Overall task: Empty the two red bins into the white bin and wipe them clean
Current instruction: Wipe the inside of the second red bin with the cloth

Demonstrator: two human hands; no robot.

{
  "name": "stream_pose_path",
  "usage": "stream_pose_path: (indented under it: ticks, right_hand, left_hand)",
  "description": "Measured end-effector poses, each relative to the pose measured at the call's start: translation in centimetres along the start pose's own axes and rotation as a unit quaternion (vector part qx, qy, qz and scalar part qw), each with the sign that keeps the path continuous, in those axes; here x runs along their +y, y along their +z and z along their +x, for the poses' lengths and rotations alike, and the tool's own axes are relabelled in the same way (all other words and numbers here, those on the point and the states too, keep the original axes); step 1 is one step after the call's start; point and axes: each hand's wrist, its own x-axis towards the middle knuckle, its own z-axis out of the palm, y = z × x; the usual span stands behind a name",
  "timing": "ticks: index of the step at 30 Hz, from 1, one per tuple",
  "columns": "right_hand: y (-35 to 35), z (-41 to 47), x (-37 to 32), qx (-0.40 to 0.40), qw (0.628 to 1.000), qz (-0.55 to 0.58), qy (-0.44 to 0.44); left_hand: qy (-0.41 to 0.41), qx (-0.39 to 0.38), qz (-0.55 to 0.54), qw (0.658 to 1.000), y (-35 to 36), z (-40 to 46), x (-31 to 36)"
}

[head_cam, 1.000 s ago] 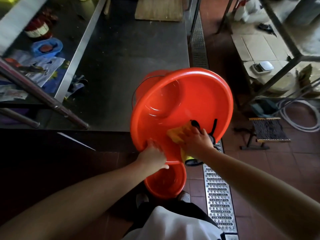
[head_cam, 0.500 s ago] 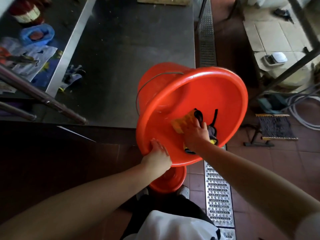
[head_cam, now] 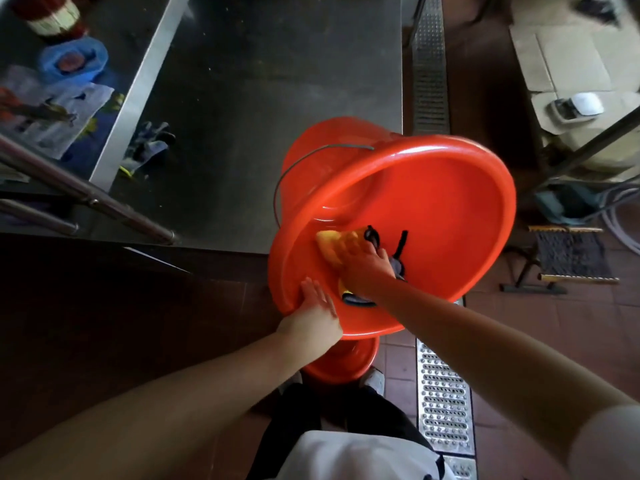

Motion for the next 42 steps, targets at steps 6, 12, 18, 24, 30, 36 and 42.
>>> stream_pose_path:
  ticks: [6,12,18,24,30,36,42]
  right_hand:
    - [-1.6,4.4,2.6,0.015,0.999,-0.033,0.018]
    - [-1.2,5.9,1.4,0.009,0.999,0.01,0.037]
    - [-1.4,-1.1,0.7,0.007,1.0,-0.019,0.005]
    - [-1.4,-11.4,-0.1,0.02,1.0,0.006,-0.015]
    - [-2.1,-12.6,-0.2,0.017,1.0,-0.009,-0.014]
    - [-2.5,-7.8,-0.3,-0.015,1.0,-0.017,-0.001]
    - [-2.5,0.2,0.6,-0.019,1.0,-0.004,0.015]
  left_hand:
    - [-0.007,0.022,0.008,1.0,-0.2,-0.3,-0.8]
    - [0.001,0.015,0.028,0.999,-0.3,-0.7,-0.8]
    - [0.012,0.02,-0.008,1.0,-0.9,-0.9,-1.2]
    - [0.031,0.033,-0.001,0.999,-0.2,-1.6,-1.5]
    - [0.053,0.026,-0.03,0.998,0.0,-1.4,-1.8]
    - [0.059,0.007,-0.047,0.997,-0.7,-1.4,-2.0]
    - [0.051,0.02,-0.032,0.998,-0.8,-1.3,-2.2]
